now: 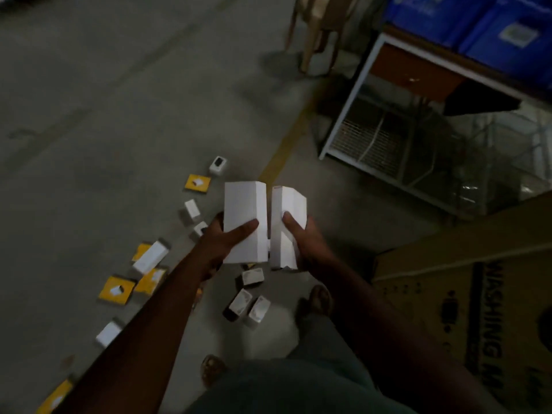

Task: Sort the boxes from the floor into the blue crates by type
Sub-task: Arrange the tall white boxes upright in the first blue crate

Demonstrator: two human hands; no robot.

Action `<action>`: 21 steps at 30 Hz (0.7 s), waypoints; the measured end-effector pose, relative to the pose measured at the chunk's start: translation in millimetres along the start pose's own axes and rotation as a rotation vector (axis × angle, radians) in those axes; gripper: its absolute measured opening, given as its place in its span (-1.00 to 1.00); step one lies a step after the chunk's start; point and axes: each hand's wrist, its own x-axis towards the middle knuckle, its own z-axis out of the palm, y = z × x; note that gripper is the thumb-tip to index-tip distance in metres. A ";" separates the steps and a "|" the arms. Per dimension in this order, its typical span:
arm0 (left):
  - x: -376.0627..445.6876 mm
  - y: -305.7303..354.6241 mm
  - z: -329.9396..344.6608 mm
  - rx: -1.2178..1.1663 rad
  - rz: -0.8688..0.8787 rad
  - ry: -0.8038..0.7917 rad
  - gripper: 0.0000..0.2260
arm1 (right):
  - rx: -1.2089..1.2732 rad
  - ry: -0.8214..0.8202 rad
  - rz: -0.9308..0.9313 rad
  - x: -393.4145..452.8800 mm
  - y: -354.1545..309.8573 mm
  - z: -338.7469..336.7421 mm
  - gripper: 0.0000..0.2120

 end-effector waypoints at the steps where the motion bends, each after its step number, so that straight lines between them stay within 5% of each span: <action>1: 15.7 8.2 17.8 0.028 0.014 -0.003 -0.21 | -0.003 0.047 -0.007 12.5 -2.8 -21.0 -0.18; 3: 48.7 24.5 57.6 0.048 0.043 -0.014 -0.33 | -0.010 0.114 -0.059 40.3 -10.9 -65.1 -0.13; 6: 104.3 48.2 127.6 0.080 0.066 -0.038 -0.55 | 0.060 0.179 -0.111 83.6 -36.0 -136.3 -0.45; 8: 142.6 66.4 178.2 0.076 0.072 -0.033 -0.46 | 0.073 0.195 -0.132 116.7 -59.5 -183.8 -0.55; 21: 335.9 261.2 425.7 0.256 0.251 -0.058 -0.46 | 0.197 0.344 -0.368 261.6 -257.1 -398.3 -0.34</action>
